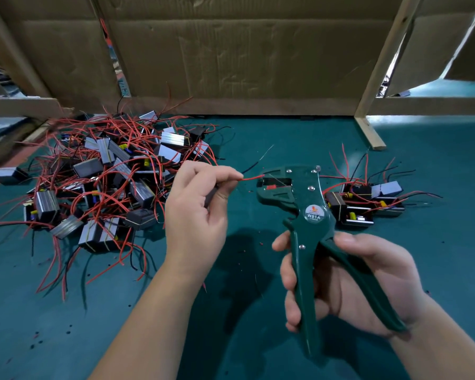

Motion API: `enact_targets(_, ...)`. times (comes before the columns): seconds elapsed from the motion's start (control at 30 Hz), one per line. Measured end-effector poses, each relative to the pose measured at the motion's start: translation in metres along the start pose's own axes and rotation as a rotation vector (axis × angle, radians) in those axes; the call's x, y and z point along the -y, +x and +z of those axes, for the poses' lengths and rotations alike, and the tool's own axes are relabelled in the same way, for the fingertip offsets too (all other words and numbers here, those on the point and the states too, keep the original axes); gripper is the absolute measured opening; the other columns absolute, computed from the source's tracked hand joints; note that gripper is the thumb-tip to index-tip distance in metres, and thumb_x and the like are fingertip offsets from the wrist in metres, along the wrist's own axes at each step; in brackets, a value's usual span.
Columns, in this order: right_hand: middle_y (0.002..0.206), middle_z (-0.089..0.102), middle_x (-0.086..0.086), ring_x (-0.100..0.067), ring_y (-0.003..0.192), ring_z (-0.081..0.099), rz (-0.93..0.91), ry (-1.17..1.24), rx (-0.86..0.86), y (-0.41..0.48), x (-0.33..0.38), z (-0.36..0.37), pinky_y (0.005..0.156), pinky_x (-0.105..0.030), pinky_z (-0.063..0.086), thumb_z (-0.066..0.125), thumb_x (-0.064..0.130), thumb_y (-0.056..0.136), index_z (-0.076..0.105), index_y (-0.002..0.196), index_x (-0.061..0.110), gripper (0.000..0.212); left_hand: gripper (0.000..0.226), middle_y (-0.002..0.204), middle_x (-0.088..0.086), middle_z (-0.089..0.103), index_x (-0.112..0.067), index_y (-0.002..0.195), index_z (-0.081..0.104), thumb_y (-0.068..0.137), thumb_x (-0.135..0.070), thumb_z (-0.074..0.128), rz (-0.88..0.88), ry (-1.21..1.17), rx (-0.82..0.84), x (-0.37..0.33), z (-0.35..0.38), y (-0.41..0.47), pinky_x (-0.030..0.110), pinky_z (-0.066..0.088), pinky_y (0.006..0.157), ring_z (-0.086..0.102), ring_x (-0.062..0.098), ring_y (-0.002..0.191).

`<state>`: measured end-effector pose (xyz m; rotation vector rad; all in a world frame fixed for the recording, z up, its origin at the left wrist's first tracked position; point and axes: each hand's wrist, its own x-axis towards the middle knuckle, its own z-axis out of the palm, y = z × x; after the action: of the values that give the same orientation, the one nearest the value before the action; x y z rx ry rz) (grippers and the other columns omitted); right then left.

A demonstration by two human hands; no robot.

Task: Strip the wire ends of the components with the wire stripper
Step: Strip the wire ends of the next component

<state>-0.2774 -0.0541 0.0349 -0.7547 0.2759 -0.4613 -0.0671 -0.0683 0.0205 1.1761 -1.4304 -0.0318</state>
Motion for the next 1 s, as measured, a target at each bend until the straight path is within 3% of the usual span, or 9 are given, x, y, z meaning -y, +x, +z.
enact_targets(0.27, 0.089, 0.062, -0.023, -0.043, 0.074, 0.064, -0.043, -0.035, -0.062, 0.002, -0.003, 0.002, 0.071, -0.049, 0.053, 0.074, 0.031, 0.074, 0.062, 0.112, 0.002, 0.048, 0.015, 0.085, 0.000, 0.049, -0.005, 0.093, 0.072, 0.089, 0.002, 0.059, 0.110, 0.141, 0.020, -0.001, 0.000, -0.002, 0.016, 0.042, 0.074, 0.050, 0.012, 0.078)
enact_targets(0.53, 0.070, 0.059, -0.019, -0.035, 0.052, 0.061, -0.061, -0.152, -0.281, 0.005, -0.007, 0.010, 0.055, -0.044, 0.052, 0.083, 0.047, 0.062, 0.065, 0.087, 0.009, 0.049, 0.023, 0.087, 0.002, 0.051, -0.006, 0.095, 0.072, 0.088, 0.002, 0.052, 0.137, 0.165, 0.051, -0.003, -0.001, -0.002, 0.033, 0.050, 0.071, 0.054, 0.018, 0.080)
enact_targets(0.7, 0.054, 0.047, -0.014, -0.024, 0.032, 0.045, -0.152, -0.249, -0.516, 0.010, -0.014, 0.012, 0.042, -0.031, 0.045, 0.069, 0.043, 0.073, 0.058, 0.069, 0.012, 0.033, 0.019, 0.088, 0.001, 0.054, -0.010, 0.095, 0.072, 0.087, 0.003, 0.061, 0.123, 0.251, 0.122, -0.004, -0.001, -0.003, 0.033, 0.047, 0.067, 0.054, 0.018, 0.079)
enact_targets(0.83, 0.069, 0.058, -0.022, -0.036, 0.051, 0.059, -0.283, -0.207, -0.561, 0.016, -0.018, 0.008, 0.053, -0.045, 0.051, 0.063, 0.034, 0.073, 0.061, 0.086, 0.006, 0.031, 0.014, 0.091, -0.003, 0.054, -0.013, 0.096, 0.071, 0.089, -0.003, 0.063, 0.024, 0.274, 0.193, -0.004, 0.002, -0.005, 0.031, 0.046, 0.067, 0.053, 0.014, 0.080)
enact_targets(0.9, 0.080, 0.061, -0.023, -0.041, 0.066, 0.063, -0.369, -0.133, -0.543, 0.018, -0.016, 0.006, 0.063, -0.051, 0.054, 0.060, 0.028, 0.073, 0.058, 0.098, 0.004, 0.035, 0.010, 0.091, -0.005, 0.053, -0.013, 0.096, 0.070, 0.091, -0.009, 0.062, -0.030, 0.243, 0.179, -0.002, 0.001, -0.004, 0.022, 0.043, 0.068, 0.050, 0.008, 0.076)
enact_targets(1.0, 0.097, 0.063, -0.027, -0.044, 0.072, 0.064, -0.369, -0.078, -0.511, 0.016, -0.013, 0.003, 0.065, -0.051, 0.055, 0.070, 0.026, 0.059, 0.058, 0.104, 0.003, 0.052, 0.013, 0.087, -0.007, 0.056, -0.021, 0.088, 0.065, 0.092, -0.009, 0.061, -0.206, 0.087, 0.114, -0.004, 0.005, -0.003, 0.008, 0.039, 0.071, 0.052, 0.001, 0.078)
